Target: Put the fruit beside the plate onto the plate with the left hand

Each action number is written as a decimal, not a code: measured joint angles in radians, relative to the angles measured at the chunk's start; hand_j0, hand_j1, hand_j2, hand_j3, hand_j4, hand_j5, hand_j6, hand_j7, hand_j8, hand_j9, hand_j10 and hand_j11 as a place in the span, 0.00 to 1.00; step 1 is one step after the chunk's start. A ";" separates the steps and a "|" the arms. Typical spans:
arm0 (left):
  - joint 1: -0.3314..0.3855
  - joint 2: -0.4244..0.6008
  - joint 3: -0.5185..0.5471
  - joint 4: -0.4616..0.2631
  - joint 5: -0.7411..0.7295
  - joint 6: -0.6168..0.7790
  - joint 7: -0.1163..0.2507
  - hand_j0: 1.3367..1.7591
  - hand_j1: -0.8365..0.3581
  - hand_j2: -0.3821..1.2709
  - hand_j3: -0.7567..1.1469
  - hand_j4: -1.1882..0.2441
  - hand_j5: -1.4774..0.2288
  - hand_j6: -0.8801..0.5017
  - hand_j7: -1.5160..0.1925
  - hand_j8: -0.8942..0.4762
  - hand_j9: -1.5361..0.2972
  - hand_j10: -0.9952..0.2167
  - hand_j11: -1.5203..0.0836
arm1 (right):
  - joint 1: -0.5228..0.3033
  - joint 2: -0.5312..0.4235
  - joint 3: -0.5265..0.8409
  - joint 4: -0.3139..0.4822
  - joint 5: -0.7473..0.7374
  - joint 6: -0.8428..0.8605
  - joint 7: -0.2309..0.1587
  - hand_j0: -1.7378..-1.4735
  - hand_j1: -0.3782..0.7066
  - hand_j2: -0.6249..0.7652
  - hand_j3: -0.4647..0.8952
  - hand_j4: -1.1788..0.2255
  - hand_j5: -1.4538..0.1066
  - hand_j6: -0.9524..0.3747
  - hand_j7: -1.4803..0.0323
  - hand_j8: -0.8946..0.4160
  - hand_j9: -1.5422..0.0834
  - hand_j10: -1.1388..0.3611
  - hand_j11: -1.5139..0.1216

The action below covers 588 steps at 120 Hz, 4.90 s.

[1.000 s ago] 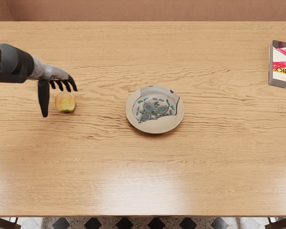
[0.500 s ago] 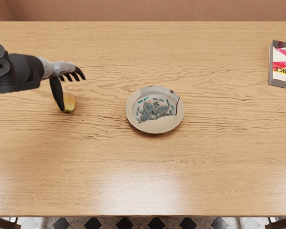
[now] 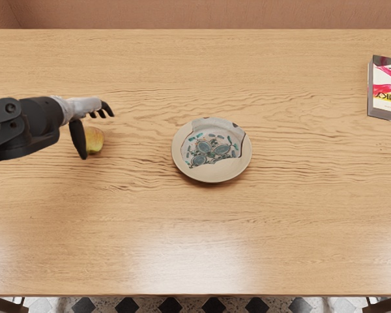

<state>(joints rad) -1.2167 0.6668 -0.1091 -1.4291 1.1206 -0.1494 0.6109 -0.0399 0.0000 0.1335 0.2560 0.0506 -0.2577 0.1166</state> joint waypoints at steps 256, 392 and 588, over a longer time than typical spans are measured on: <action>0.181 -0.127 0.025 0.168 0.126 0.376 0.000 0.75 0.51 0.35 0.40 0.47 0.47 0.36 0.49 0.35 0.46 0.40 0.52 | 0.000 0.000 0.000 0.000 0.000 0.000 0.000 0.30 0.07 0.44 0.34 0.81 0.90 0.69 0.95 0.66 0.92 0.74 0.90; 0.169 -0.151 0.034 0.080 0.108 0.410 0.003 0.73 0.43 0.54 0.33 0.36 0.24 0.47 0.25 0.50 0.22 0.54 0.21 | 0.000 0.000 0.000 0.000 0.000 0.000 0.000 0.30 0.07 0.44 0.34 0.81 0.90 0.69 0.95 0.66 0.92 0.74 0.90; -0.116 -0.515 -0.130 0.276 -0.310 -0.123 -0.001 0.72 0.42 0.48 0.40 0.38 0.21 0.49 0.23 0.53 0.22 0.57 0.20 | 0.000 0.000 0.000 0.000 0.000 0.000 0.000 0.30 0.07 0.44 0.34 0.81 0.90 0.69 0.95 0.66 0.92 0.74 0.90</action>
<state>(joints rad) -1.3330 0.1518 -0.2387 -1.1526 0.8109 -0.2729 0.6102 -0.0399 0.0000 0.1334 0.2562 0.0507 -0.2577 0.1166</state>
